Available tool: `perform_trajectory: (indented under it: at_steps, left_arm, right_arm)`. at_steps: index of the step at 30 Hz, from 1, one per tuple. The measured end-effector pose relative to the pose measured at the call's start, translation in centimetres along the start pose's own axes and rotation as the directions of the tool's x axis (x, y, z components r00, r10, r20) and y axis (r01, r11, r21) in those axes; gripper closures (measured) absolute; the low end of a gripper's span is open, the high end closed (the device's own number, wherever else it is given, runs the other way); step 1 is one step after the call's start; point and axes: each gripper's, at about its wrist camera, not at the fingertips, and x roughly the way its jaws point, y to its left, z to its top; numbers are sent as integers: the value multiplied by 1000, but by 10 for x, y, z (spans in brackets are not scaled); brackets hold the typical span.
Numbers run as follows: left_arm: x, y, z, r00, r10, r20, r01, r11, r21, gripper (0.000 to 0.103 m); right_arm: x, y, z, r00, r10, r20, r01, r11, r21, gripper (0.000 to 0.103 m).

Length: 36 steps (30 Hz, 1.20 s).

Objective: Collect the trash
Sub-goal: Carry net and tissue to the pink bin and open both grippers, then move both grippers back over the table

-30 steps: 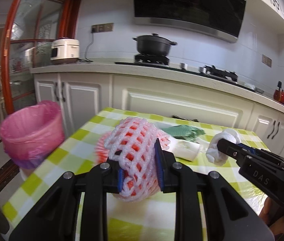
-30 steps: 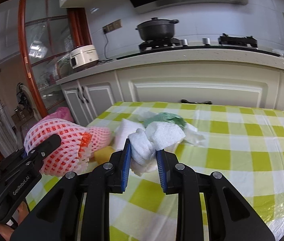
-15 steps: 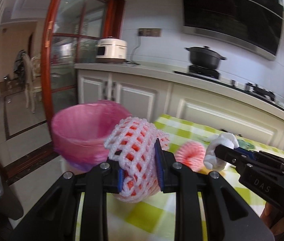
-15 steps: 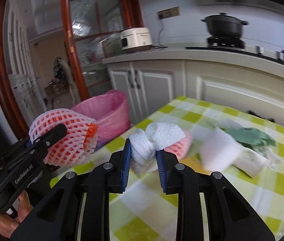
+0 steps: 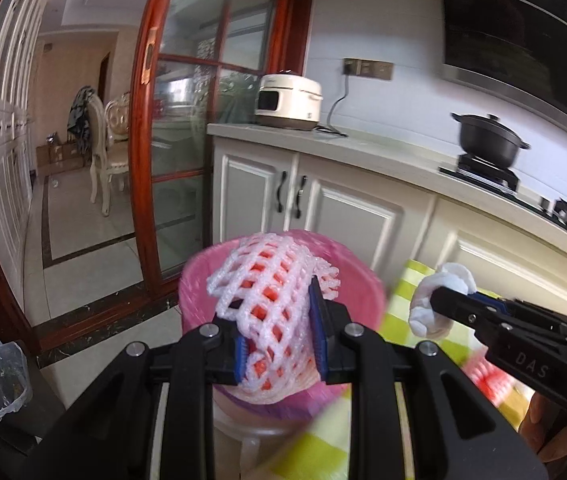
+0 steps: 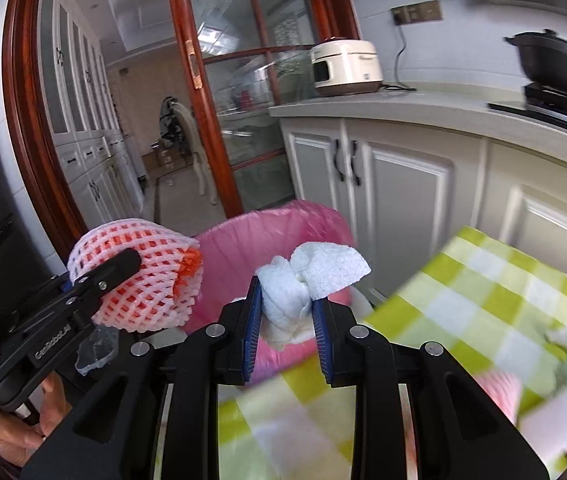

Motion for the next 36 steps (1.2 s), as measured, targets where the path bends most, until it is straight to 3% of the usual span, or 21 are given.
perform_trajectory:
  at_steps: [6, 12, 17, 18, 19, 20, 22, 26, 29, 33, 36]
  left_arm:
    - [49, 23, 21, 999, 19, -35, -20, 1000, -23, 79]
    - [78, 39, 20, 997, 26, -74, -30, 998, -46, 78]
    - [88, 42, 14, 996, 30, -84, -34, 998, -47, 64]
    - [89, 43, 12, 996, 35, -88, -40, 998, -50, 61]
    - [89, 44, 10, 995, 37, -91, -42, 998, -52, 59]
    - [89, 44, 9, 995, 44, -95, -49, 998, -50, 59]
    - [87, 45, 7, 994, 50, -95, -55, 997, -50, 57]
    - [75, 42, 5, 997, 44, -68, -47, 998, -42, 41]
    - [72, 33, 6, 997, 51, -55, -52, 999, -9, 38]
    - [62, 23, 8, 998, 38, -50, -40, 999, -34, 37]
    - [44, 10, 3, 999, 41, -29, -42, 999, -23, 27]
  right_arm:
    - [58, -3, 25, 999, 29, -40, -29, 1000, -1, 77]
    - [90, 1, 30, 997, 38, -69, -39, 999, -23, 77]
    - [102, -11, 27, 996, 36, -75, -35, 999, 19, 70]
    - [102, -14, 26, 996, 42, -75, -40, 999, 32, 64]
    - [100, -17, 25, 996, 46, -70, -43, 998, 44, 56]
    - [98, -19, 24, 997, 44, -65, -41, 998, 47, 55]
    - [93, -22, 24, 997, 42, -64, -39, 998, 46, 55]
    - [72, -25, 23, 998, 40, -38, -38, 998, 54, 55]
    - [46, -26, 19, 999, 38, -3, -38, 997, 60, 55]
    - [11, -29, 9, 999, 18, 31, -20, 998, 60, 55]
    - [-18, -33, -3, 999, -16, 46, 14, 998, 59, 55]
